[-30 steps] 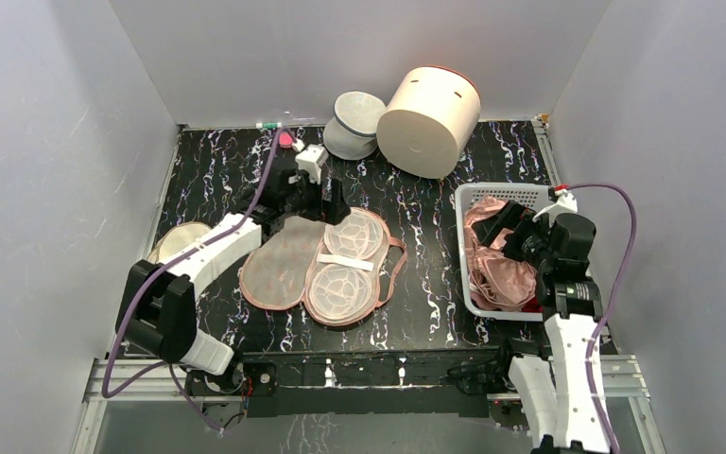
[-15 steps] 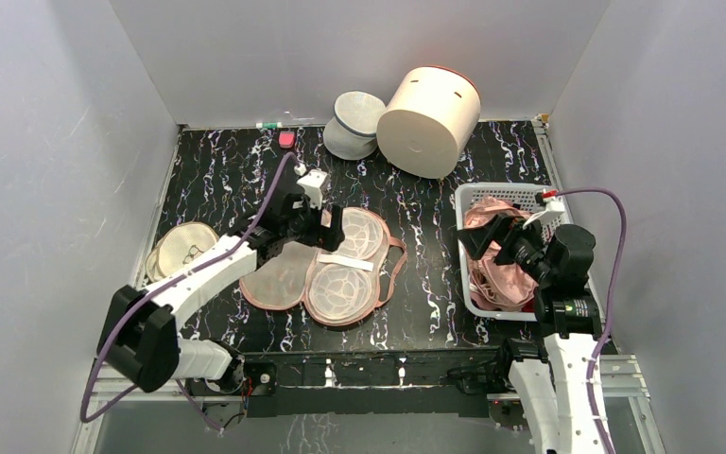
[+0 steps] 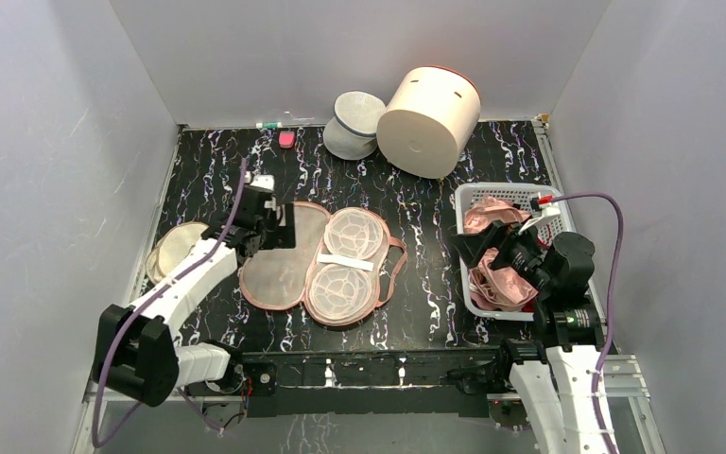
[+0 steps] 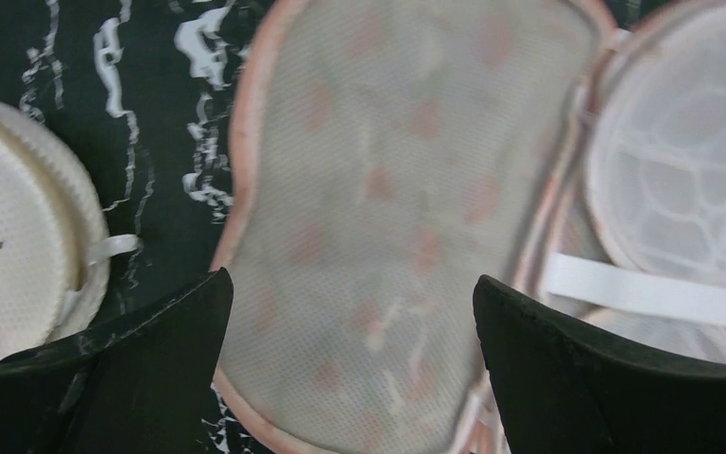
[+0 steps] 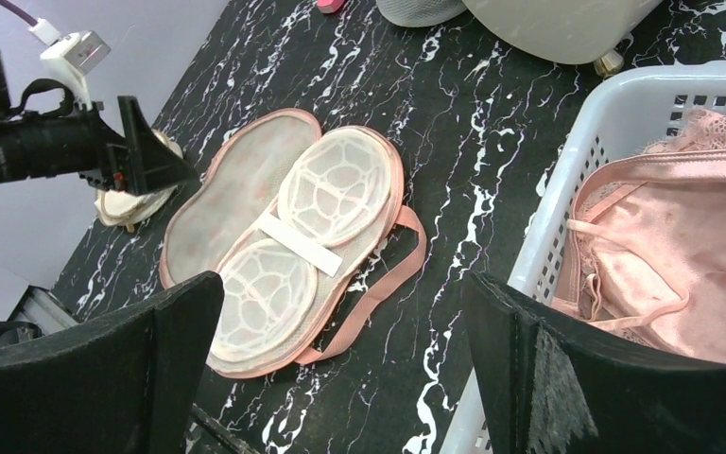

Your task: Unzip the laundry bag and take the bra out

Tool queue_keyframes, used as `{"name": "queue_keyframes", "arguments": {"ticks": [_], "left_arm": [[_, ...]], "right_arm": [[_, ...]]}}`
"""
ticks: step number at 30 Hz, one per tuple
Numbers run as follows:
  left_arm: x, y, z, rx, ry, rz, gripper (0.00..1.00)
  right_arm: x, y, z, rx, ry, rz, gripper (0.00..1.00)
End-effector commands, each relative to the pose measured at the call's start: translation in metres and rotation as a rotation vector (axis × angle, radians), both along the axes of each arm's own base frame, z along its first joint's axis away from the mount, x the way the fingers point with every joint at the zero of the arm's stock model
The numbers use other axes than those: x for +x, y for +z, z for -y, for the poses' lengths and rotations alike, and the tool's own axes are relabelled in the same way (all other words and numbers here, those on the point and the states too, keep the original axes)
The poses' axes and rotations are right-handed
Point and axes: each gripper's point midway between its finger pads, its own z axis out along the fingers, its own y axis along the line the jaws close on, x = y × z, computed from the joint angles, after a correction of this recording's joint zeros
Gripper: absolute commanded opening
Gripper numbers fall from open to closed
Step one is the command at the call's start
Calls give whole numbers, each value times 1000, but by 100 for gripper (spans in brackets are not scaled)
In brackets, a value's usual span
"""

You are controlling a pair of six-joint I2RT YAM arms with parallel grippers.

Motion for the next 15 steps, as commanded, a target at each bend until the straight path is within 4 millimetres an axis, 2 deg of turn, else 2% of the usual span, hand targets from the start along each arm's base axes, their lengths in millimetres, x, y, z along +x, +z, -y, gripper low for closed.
{"name": "queue_keyframes", "arguments": {"ticks": [1,7,9,15], "left_arm": [[7,-15,-37,-20,135,-46,98],[35,-25,-47,-46,110,-45,95],[42,-35,-57,-87,136,-83,89],[55,-50,-52,-184,97,-160,75]], "right_arm": [[0,13,-4,-10,23,80,98],[-1,13,-4,-10,25,79,98],[0,12,-4,-10,25,75,98],[2,11,-3,-11,22,67,98]]}}
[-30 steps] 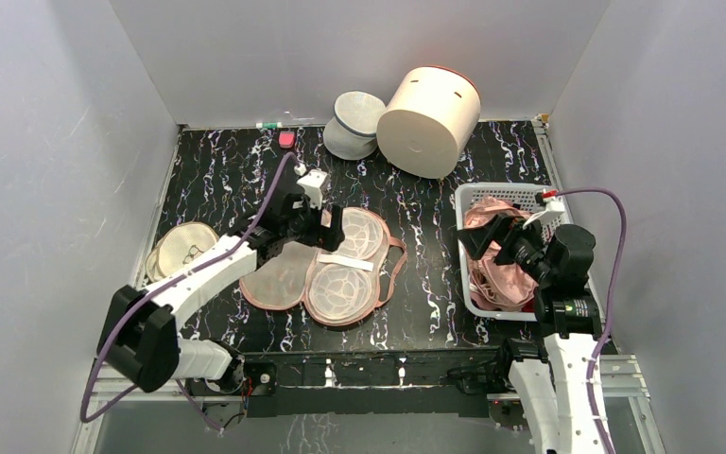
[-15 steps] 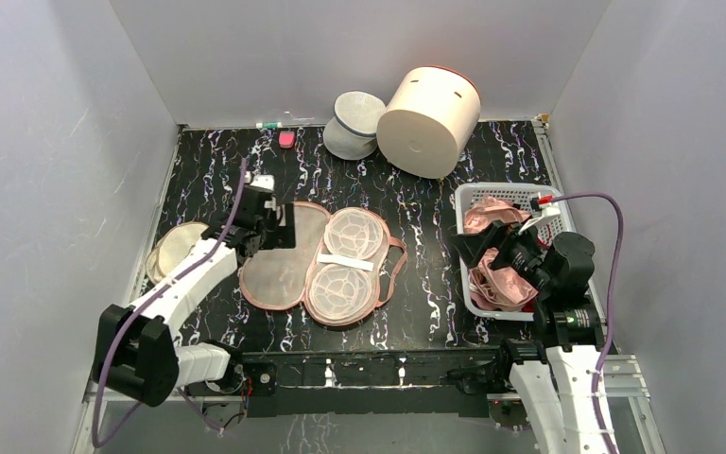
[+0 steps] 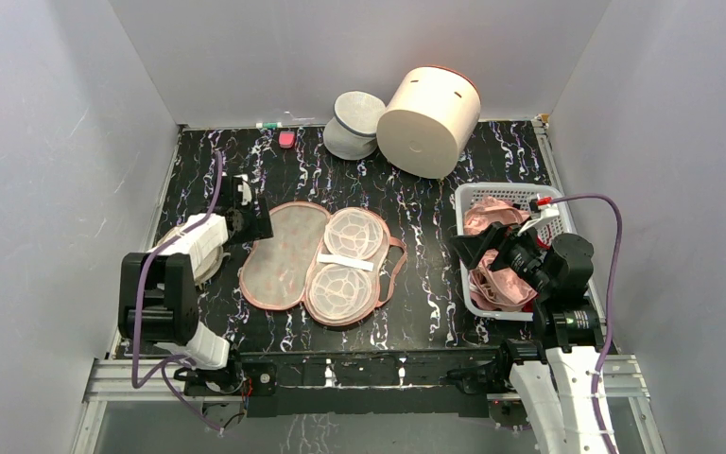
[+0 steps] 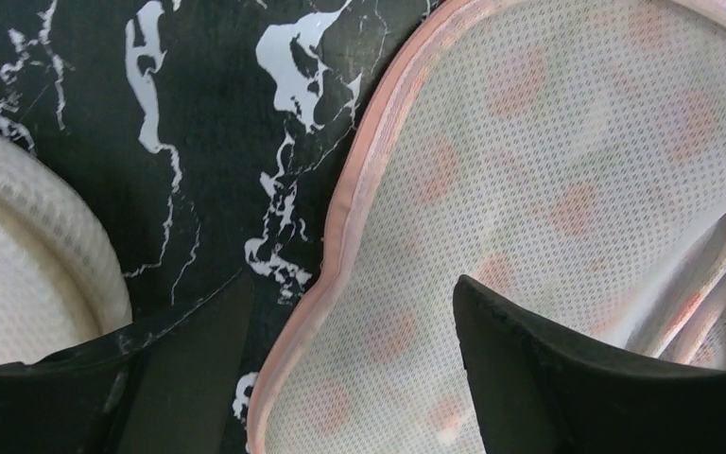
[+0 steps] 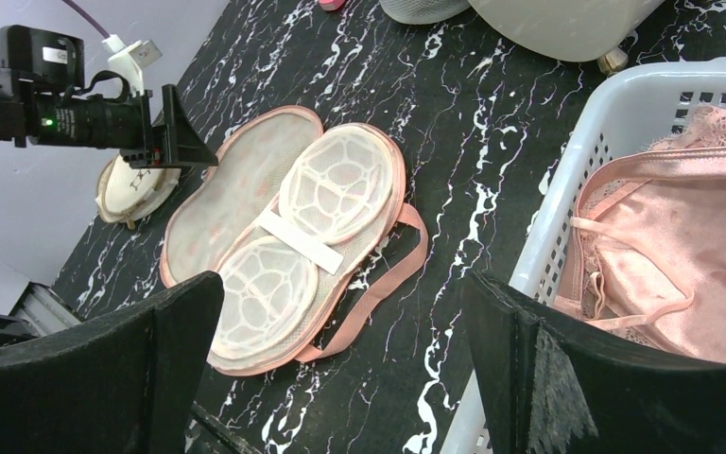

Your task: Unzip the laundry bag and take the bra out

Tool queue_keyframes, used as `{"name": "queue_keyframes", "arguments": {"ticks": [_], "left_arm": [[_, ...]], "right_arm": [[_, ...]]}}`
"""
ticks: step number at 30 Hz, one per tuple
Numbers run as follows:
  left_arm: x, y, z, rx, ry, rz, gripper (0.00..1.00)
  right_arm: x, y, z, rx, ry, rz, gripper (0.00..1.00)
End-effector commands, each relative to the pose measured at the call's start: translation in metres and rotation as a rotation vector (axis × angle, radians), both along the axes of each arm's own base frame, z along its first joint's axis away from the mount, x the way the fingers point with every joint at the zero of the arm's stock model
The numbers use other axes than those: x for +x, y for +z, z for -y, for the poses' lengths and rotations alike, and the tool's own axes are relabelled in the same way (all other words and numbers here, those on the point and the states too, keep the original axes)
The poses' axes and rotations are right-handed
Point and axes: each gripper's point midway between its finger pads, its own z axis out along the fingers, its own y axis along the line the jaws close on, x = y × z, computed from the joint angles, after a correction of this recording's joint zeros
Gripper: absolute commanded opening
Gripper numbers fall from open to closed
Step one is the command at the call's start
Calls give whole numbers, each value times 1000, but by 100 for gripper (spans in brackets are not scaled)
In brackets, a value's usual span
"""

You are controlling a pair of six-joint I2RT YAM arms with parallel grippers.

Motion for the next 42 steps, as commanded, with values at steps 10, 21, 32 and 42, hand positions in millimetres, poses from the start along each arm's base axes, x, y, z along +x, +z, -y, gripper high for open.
{"name": "queue_keyframes", "arguments": {"ticks": [10,21,32,42], "left_arm": [[17,-14,5,-31,-84,-39,53],[17,-24,2,-20,-75,-78,41],[14,-31,2,-21,-66,-121,24],[18,-10,6,-41,-81,-35,7]], "right_arm": [[7,8,-1,-10,9,37,98],[7,7,-1,-11,10,34,98],[6,9,-1,-12,11,42,98],[6,9,-1,-12,12,44,98]]}}
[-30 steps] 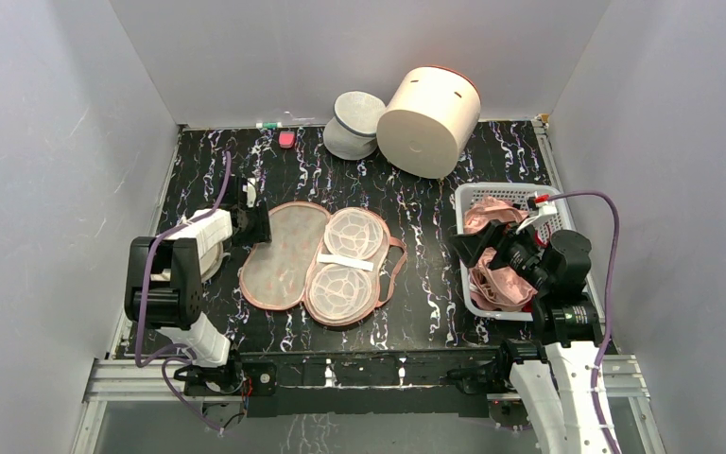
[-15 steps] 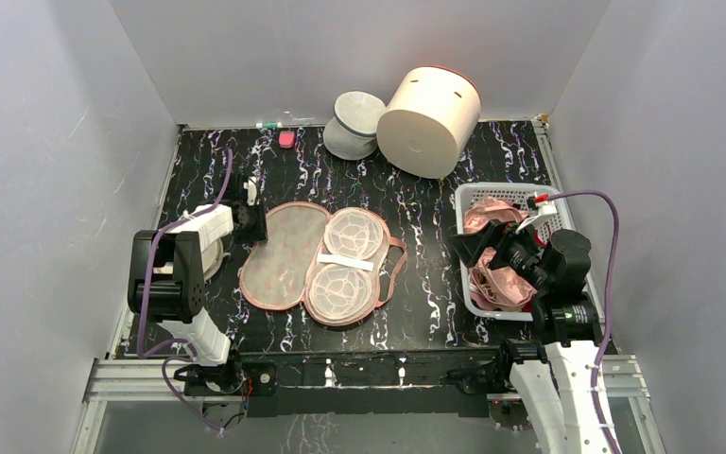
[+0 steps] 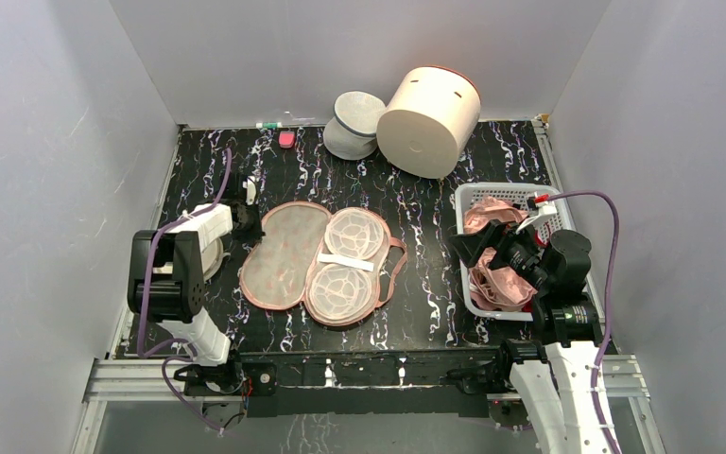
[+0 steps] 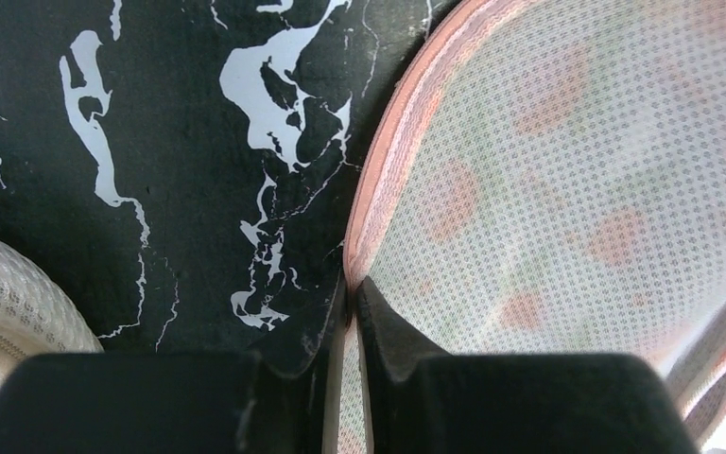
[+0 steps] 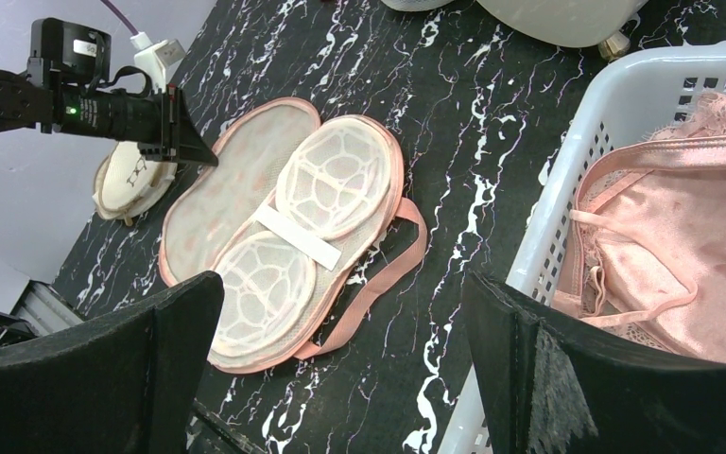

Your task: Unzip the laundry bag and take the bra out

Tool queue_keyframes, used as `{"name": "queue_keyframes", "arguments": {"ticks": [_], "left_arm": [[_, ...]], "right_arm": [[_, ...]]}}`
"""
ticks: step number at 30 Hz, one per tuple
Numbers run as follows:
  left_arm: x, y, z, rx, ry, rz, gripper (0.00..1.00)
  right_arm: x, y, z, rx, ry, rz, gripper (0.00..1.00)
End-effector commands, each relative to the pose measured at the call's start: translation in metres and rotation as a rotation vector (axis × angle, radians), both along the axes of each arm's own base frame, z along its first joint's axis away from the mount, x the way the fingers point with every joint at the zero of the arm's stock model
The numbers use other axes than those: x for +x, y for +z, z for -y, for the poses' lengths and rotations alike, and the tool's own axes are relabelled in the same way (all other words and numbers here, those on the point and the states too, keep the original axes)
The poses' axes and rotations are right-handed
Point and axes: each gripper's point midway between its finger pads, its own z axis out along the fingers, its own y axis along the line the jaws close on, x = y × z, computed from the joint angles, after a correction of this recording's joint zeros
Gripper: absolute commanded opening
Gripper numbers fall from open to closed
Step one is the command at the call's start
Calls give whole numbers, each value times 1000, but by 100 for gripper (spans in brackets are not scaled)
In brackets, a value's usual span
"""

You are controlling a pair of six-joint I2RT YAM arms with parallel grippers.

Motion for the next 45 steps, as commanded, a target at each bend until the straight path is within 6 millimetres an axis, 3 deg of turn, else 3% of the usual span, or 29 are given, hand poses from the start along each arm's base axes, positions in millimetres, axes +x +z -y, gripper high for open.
{"name": "queue_keyframes", "arguments": {"ticks": [1,3,8,14,18,20,25,31,33,35,45], "left_arm": [[5,25,8,-37,-20,85,6],[6,31,8,-39,-17,107,0],[2,48,8,-46,-5,151,0],[-4,84,10,-35,1,199,0],[-12,101,20,-54,-20,196,0],[-17,118,28,-72,-39,218,0],[-24,145,75,-164,-115,242,0],[-28,164,159,-230,-240,257,0],[-37,158,196,-255,-301,238,0],[-44,151,214,-265,-329,221,0],[-66,119,269,-300,-412,154,0]], "right_arm": [[2,15,-1,-11,12,72,98],[2,15,-1,-10,13,70,98],[2,14,-2,-10,14,71,98],[2,14,-2,-8,17,68,98],[3,13,-2,-8,17,64,98],[3,12,-2,-7,19,61,98],[5,10,-2,-7,17,47,98],[5,8,-2,-8,18,40,98],[5,9,-2,-8,18,41,98],[5,8,-2,-7,17,40,98],[5,8,-2,-6,16,37,98]]}}
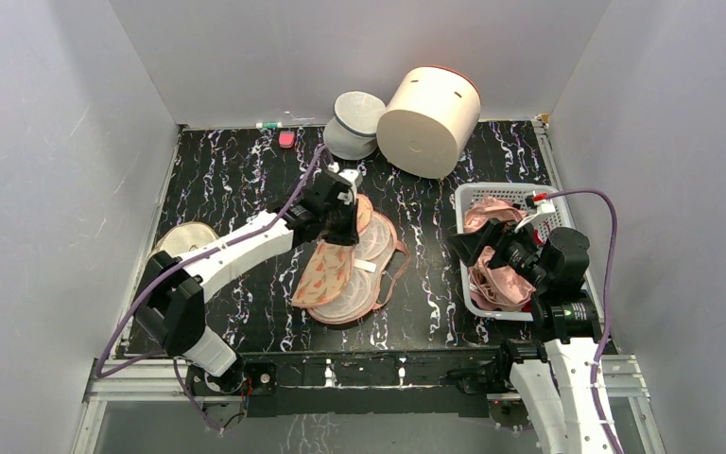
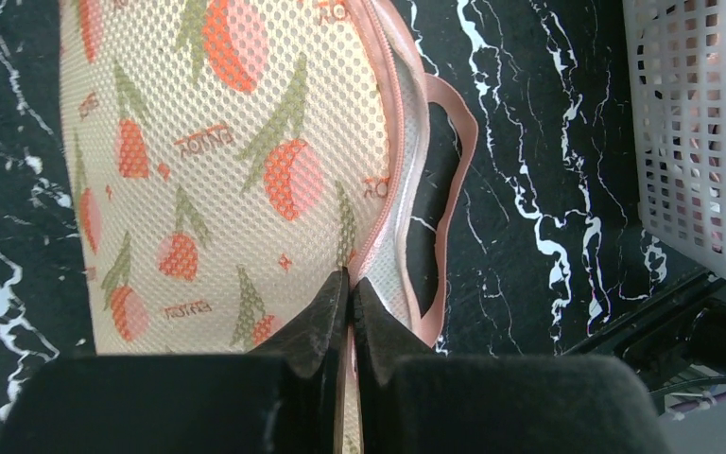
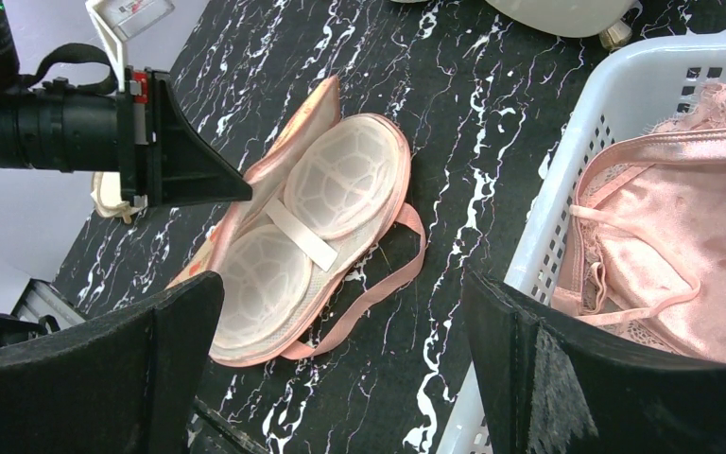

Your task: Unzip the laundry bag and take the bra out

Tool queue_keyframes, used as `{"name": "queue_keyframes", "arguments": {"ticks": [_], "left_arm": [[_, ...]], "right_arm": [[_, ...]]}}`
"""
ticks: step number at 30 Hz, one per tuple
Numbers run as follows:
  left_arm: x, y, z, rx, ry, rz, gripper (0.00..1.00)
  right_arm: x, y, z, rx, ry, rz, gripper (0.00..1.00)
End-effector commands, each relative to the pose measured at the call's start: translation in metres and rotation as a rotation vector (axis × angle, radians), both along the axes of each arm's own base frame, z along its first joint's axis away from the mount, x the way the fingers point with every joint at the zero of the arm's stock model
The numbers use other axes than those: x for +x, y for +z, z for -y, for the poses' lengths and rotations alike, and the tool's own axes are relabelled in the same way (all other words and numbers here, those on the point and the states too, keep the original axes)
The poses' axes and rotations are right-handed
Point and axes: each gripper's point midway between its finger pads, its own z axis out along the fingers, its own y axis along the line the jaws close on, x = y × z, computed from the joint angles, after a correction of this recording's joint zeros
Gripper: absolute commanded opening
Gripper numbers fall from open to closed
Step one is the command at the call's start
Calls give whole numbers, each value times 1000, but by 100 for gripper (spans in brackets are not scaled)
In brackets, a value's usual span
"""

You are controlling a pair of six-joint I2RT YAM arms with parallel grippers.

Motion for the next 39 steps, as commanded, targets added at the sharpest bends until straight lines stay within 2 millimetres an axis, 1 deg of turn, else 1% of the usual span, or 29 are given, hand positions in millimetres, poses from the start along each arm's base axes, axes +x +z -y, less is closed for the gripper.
{"name": "queue_keyframes", "arguments": {"ticks": [1,4,5,10,15,20,29,31,35,39], "left_arm": [[-2,-1,24,-47,-9,0,0],[-11,-13,40,-58,-39,-23,0],[-20,-28,51,-51,-64,-54,0],[-27,-47,63,-50,-83,-89,0],[-32,-57,75,-65,-96,-113,0],[-34,-70,80,-59,-99,-129,0],[-39,-93,80,-63,-92,-166,0],[-40,-94,79,-66,-95,-165,5],[-42,-88,80,-90,-115,-140,18],[-41,-73,81,-121,-131,-104,33]], "right_arm": [[2,12,-2,-6,16,57,98],[2,12,-2,-7,18,57,98],[2,12,-2,-7,17,58,98],[2,12,-2,-7,18,59,98],[2,12,-2,-7,18,59,98],[2,12,-2,-7,18,57,98],[2,11,-3,-5,20,55,98],[2,12,-3,-5,20,56,98],[2,10,-3,-5,20,52,98],[2,10,-3,-4,22,47,98]]}}
